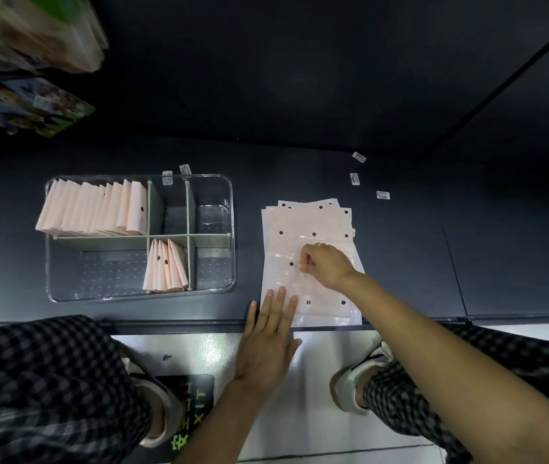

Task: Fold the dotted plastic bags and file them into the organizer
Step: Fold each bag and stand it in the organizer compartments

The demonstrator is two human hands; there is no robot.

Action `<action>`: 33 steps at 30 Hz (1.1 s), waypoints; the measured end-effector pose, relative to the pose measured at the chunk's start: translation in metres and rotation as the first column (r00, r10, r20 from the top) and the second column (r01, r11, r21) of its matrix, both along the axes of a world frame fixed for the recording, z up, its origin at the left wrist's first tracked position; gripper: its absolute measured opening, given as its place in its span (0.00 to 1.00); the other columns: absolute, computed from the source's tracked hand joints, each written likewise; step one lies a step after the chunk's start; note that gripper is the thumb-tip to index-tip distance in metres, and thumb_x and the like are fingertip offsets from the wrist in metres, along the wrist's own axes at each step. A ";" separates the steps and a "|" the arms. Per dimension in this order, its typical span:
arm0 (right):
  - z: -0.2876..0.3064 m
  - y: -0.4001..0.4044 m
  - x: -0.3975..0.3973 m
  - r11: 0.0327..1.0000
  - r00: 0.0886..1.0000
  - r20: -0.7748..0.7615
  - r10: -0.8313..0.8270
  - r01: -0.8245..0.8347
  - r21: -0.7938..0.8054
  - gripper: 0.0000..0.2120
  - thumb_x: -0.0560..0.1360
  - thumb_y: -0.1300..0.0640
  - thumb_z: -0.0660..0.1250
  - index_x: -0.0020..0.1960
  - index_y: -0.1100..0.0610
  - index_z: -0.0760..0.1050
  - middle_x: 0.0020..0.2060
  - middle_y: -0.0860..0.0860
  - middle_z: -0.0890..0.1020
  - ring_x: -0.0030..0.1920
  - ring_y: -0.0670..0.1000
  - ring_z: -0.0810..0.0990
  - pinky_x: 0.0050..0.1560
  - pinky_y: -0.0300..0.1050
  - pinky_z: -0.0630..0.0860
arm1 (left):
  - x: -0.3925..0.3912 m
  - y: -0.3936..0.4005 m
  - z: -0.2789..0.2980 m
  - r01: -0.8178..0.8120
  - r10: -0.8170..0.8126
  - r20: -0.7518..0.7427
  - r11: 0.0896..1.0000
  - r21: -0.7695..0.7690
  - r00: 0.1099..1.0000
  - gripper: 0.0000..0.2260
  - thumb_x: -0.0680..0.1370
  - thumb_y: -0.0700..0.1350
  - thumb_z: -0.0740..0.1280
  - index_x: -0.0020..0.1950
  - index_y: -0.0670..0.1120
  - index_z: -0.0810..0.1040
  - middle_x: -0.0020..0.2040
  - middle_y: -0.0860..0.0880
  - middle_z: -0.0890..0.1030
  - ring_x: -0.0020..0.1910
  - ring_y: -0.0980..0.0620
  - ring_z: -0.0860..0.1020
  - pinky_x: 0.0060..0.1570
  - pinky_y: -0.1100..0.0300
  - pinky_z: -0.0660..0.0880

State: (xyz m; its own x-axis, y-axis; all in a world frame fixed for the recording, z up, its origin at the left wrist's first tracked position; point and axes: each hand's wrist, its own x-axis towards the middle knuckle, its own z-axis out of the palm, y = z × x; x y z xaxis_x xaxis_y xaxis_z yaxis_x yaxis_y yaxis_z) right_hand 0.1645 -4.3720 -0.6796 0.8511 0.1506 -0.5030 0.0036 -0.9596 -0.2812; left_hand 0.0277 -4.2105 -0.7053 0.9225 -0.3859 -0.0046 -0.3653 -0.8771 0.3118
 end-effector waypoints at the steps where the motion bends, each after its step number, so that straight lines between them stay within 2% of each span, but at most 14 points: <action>1: -0.001 0.001 0.002 1.000 1.000 -0.009 0.002 -0.002 0.001 0.03 0.77 0.57 0.63 0.49 0.57 0.73 0.49 0.54 0.77 0.50 0.56 0.75 0.45 0.44 0.69 | -0.001 -0.001 0.001 -0.001 0.001 0.000 1.000 0.001 1.000 0.33 0.70 0.54 0.72 0.72 0.45 0.68 0.72 0.44 0.67 0.71 0.42 0.66 0.63 0.39 0.67; 6: -0.002 0.002 0.011 1.000 0.997 -0.075 0.015 -0.016 -0.001 0.05 0.78 0.57 0.63 0.50 0.58 0.73 0.45 0.52 0.77 0.47 0.53 0.73 0.47 0.45 0.71 | -0.007 -0.002 0.006 0.025 -0.024 -0.046 0.999 0.024 0.999 0.33 0.70 0.56 0.72 0.71 0.45 0.69 0.72 0.45 0.68 0.70 0.44 0.67 0.64 0.42 0.69; 12: -0.001 0.002 0.015 0.997 0.991 -0.127 -0.044 0.051 0.050 0.03 0.78 0.59 0.62 0.49 0.58 0.73 0.43 0.47 0.74 0.46 0.51 0.72 0.48 0.45 0.71 | -0.010 0.000 0.005 -0.022 0.027 -0.097 0.998 0.058 0.995 0.35 0.66 0.55 0.76 0.70 0.46 0.72 0.70 0.42 0.70 0.68 0.42 0.70 0.63 0.43 0.70; 18: 0.004 0.003 0.012 0.989 0.987 -0.129 -0.100 0.112 0.091 0.03 0.78 0.58 0.62 0.47 0.57 0.71 0.44 0.51 0.76 0.46 0.54 0.73 0.49 0.47 0.71 | -0.007 0.003 0.004 -0.013 0.028 -0.158 0.995 0.095 0.987 0.35 0.65 0.55 0.76 0.70 0.51 0.71 0.70 0.36 0.68 0.69 0.39 0.68 0.63 0.42 0.70; 20: 0.008 0.006 0.007 0.986 0.987 -0.052 -0.149 0.152 0.061 0.04 0.78 0.57 0.62 0.50 0.58 0.72 0.47 0.54 0.77 0.50 0.56 0.74 0.50 0.49 0.72 | -0.007 0.003 0.002 -0.004 0.022 -0.168 0.994 0.105 0.986 0.36 0.63 0.55 0.77 0.70 0.53 0.71 0.69 0.35 0.69 0.69 0.39 0.69 0.62 0.41 0.70; 23: 0.015 0.014 -0.013 0.970 0.934 0.309 -0.179 0.219 -0.101 0.08 0.79 0.55 0.61 0.56 0.55 0.73 0.54 0.53 0.75 0.57 0.56 0.71 0.55 0.50 0.67 | -0.007 0.004 0.000 0.002 0.017 -0.173 0.994 0.107 0.985 0.37 0.62 0.55 0.78 0.70 0.54 0.71 0.69 0.35 0.69 0.69 0.39 0.69 0.62 0.41 0.69; 24: 0.017 0.019 -0.025 0.969 0.884 0.426 -0.194 0.241 -0.059 0.09 0.79 0.56 0.61 0.57 0.56 0.74 0.55 0.53 0.75 0.57 0.56 0.71 0.56 0.49 0.65 | -0.006 0.003 -0.001 0.002 0.020 -0.189 0.993 0.117 0.982 0.36 0.63 0.55 0.77 0.70 0.55 0.71 0.70 0.36 0.68 0.69 0.40 0.68 0.63 0.42 0.68; 25: 0.017 0.025 -0.040 0.973 0.842 0.494 -0.218 0.227 0.041 0.10 0.79 0.57 0.61 0.58 0.57 0.75 0.56 0.54 0.76 0.57 0.57 0.73 0.58 0.49 0.66 | -0.005 0.003 -0.001 0.002 0.024 -0.202 0.992 0.128 0.979 0.36 0.64 0.56 0.76 0.70 0.55 0.70 0.71 0.36 0.67 0.70 0.40 0.66 0.65 0.42 0.66; 26: 0.016 0.032 -0.055 0.972 0.836 0.497 -0.232 0.185 0.142 0.11 0.79 0.59 0.60 0.59 0.59 0.75 0.57 0.56 0.77 0.58 0.58 0.74 0.60 0.50 0.67 | -0.005 0.003 -0.001 0.004 0.025 -0.209 0.991 0.137 0.978 0.34 0.67 0.57 0.74 0.71 0.56 0.68 0.73 0.36 0.62 0.72 0.39 0.62 0.67 0.41 0.61; 28: 0.011 0.047 -0.089 0.965 0.911 0.373 -0.175 0.084 0.248 0.17 0.80 0.58 0.56 0.67 0.61 0.70 0.66 0.58 0.73 0.67 0.57 0.70 0.70 0.48 0.62 | -0.003 0.003 -0.008 0.049 -0.011 -0.246 0.987 0.151 0.969 0.28 0.75 0.57 0.65 0.74 0.55 0.63 0.76 0.37 0.43 0.76 0.40 0.43 0.72 0.42 0.43; 29: 0.007 0.052 -0.104 0.969 0.946 0.305 -0.113 0.037 0.246 0.21 0.81 0.56 0.52 0.72 0.61 0.64 0.71 0.56 0.67 0.72 0.55 0.64 0.74 0.45 0.55 | -0.002 0.003 -0.011 0.061 -0.020 -0.277 0.988 0.140 0.961 0.26 0.78 0.56 0.61 0.75 0.54 0.60 0.75 0.40 0.36 0.74 0.42 0.35 0.72 0.45 0.34; 30: 0.000 0.052 -0.118 0.975 0.962 0.268 -0.057 -0.005 0.222 0.23 0.82 0.54 0.48 0.75 0.60 0.58 0.74 0.55 0.61 0.75 0.53 0.57 0.75 0.42 0.47 | -0.002 0.003 -0.013 0.057 -0.016 -0.294 0.990 0.130 0.956 0.25 0.79 0.55 0.57 0.76 0.53 0.58 0.75 0.42 0.33 0.73 0.44 0.30 0.71 0.47 0.30; 31: -0.008 0.048 -0.130 0.984 0.970 0.244 -0.020 -0.025 0.176 0.24 0.82 0.52 0.47 0.76 0.60 0.52 0.76 0.53 0.53 0.76 0.51 0.51 0.75 0.41 0.41 | -0.002 0.004 -0.014 0.056 -0.015 -0.296 0.990 0.131 0.955 0.25 0.80 0.55 0.55 0.76 0.54 0.55 0.75 0.43 0.32 0.72 0.45 0.28 0.70 0.48 0.29; 33: -0.022 0.028 -0.152 0.999 0.979 0.203 0.005 -0.013 0.035 0.27 0.82 0.48 0.46 0.76 0.57 0.42 0.75 0.49 0.40 0.76 0.49 0.41 0.74 0.42 0.33 | -0.002 0.006 -0.012 0.074 -0.028 -0.293 0.986 0.148 0.956 0.28 0.81 0.55 0.54 0.76 0.59 0.42 0.75 0.42 0.32 0.70 0.45 0.27 0.70 0.47 0.30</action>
State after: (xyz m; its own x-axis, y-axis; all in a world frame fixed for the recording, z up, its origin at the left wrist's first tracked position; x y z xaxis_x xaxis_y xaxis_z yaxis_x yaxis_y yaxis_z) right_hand 0.0128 -4.3444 -0.7017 0.9333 0.1739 -0.3141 0.0729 -0.9484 -0.3084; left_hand 0.0259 -4.2042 -0.7175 0.8520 -0.4053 -0.3313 -0.3252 -0.9058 0.2717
